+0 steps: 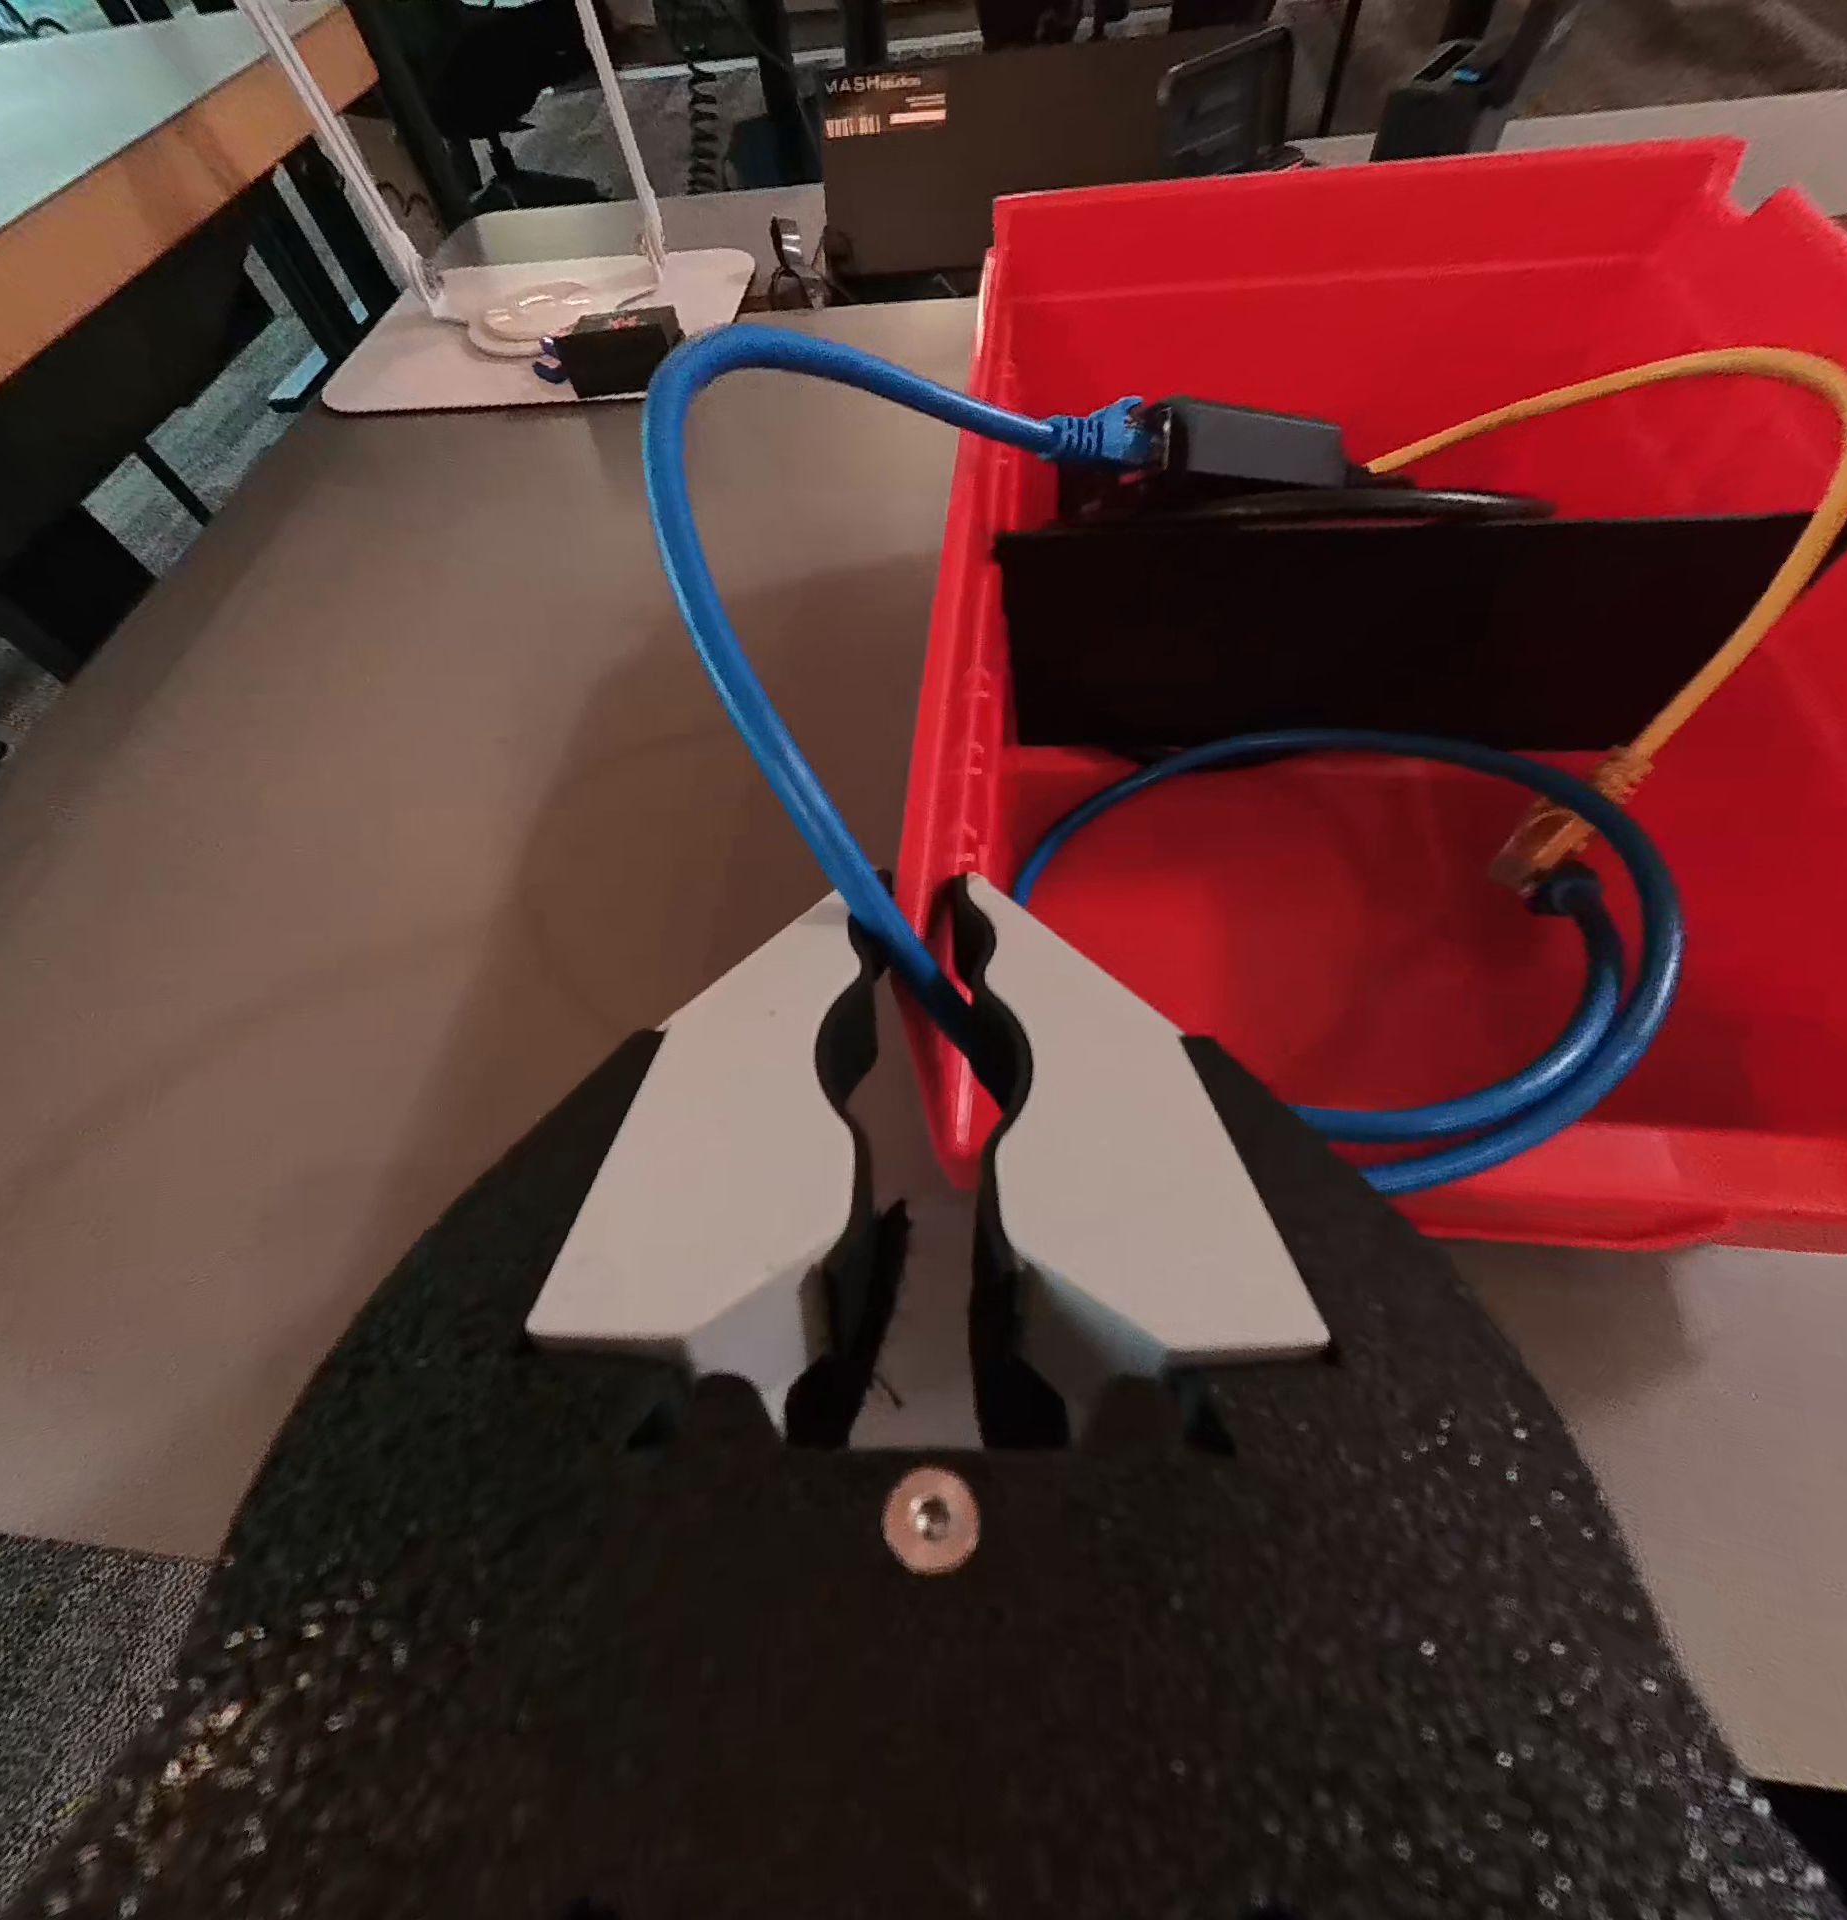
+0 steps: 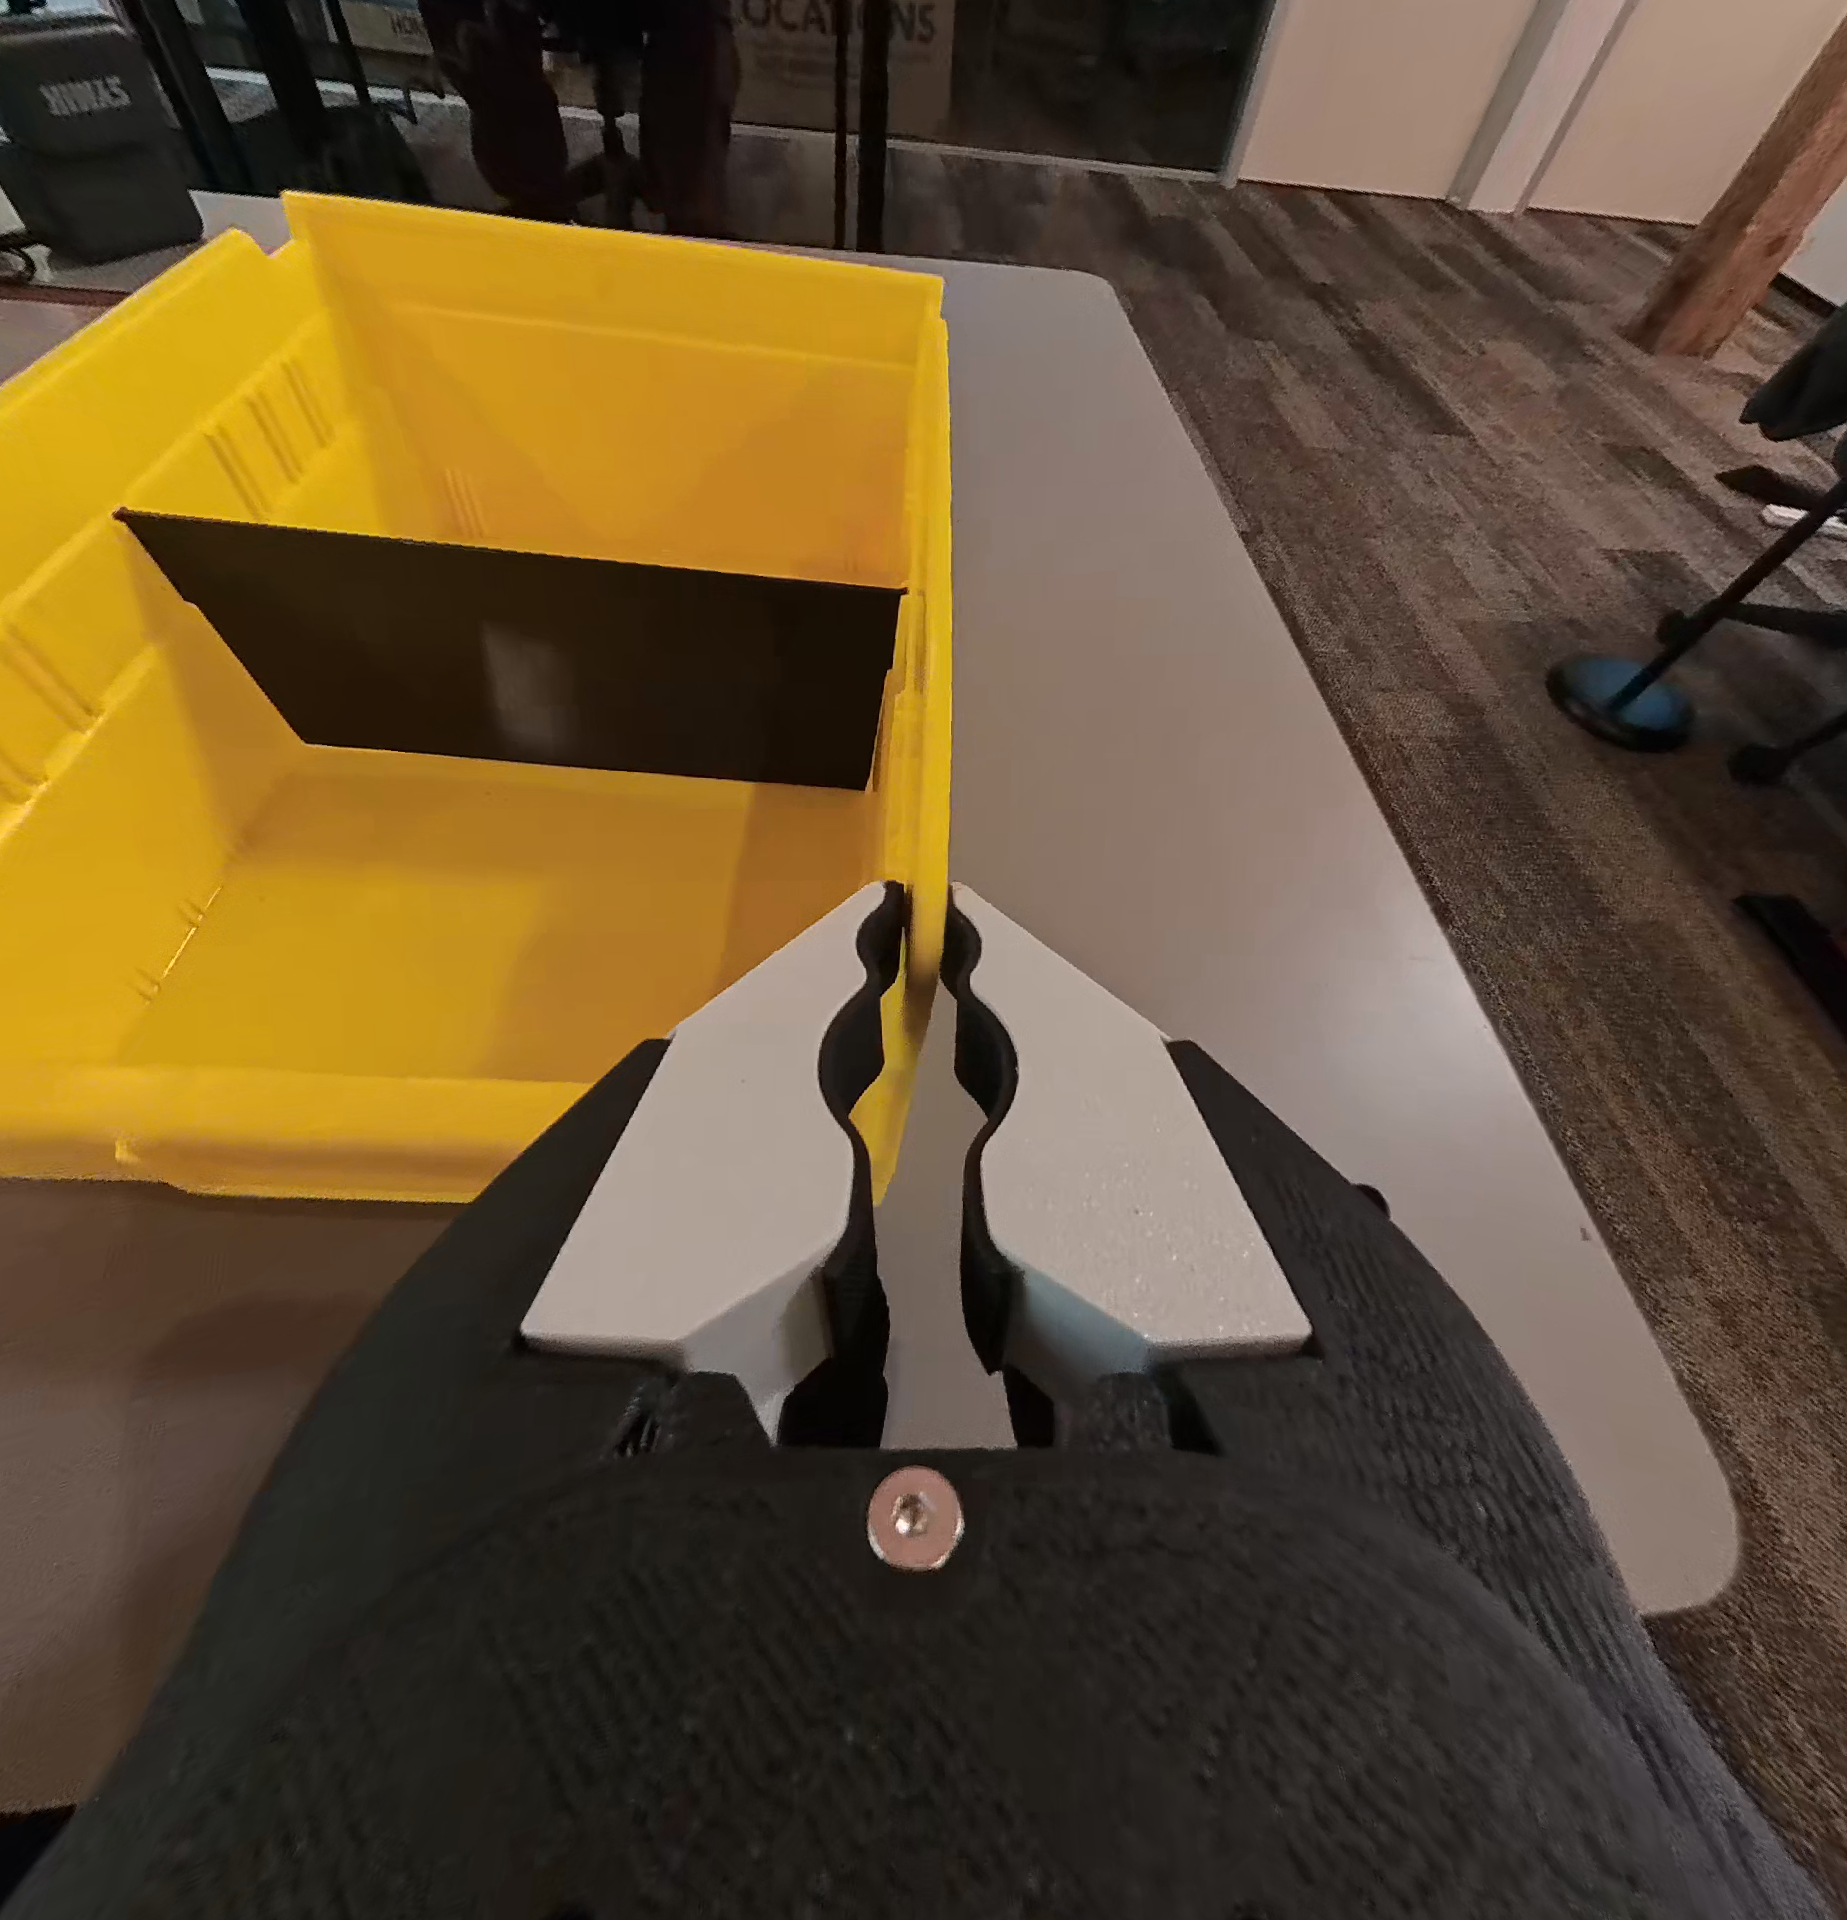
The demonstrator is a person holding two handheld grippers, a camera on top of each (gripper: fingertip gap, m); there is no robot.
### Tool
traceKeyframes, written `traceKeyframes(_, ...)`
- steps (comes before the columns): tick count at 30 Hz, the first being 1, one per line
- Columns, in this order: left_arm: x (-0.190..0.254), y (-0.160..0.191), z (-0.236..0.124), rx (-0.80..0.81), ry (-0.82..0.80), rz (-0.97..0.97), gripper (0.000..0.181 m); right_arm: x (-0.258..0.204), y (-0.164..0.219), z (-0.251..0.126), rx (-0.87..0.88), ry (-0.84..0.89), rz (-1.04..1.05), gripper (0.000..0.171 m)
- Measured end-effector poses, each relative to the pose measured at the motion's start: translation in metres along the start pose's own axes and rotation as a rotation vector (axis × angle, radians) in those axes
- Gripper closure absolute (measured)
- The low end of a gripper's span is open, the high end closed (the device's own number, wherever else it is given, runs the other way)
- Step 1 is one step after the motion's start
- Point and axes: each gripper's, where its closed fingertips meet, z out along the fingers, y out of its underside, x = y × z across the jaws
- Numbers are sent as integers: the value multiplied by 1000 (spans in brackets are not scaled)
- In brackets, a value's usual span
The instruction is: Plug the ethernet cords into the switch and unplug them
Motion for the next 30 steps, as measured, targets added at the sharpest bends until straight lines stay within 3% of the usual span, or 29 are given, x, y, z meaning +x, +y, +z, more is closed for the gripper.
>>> traceKeyframes(22,-29,0,8,-19,-33,-60,172,38,7,-9,3,74,74,165)
traceKeyframes(26,-45,3,4,-34,-69,-140,139,37,1,-12,39,92,56,164)
traceKeyframes(30,-66,-13,-15,37,-289,-50,107,30,-43,-40,293,108,8,148)
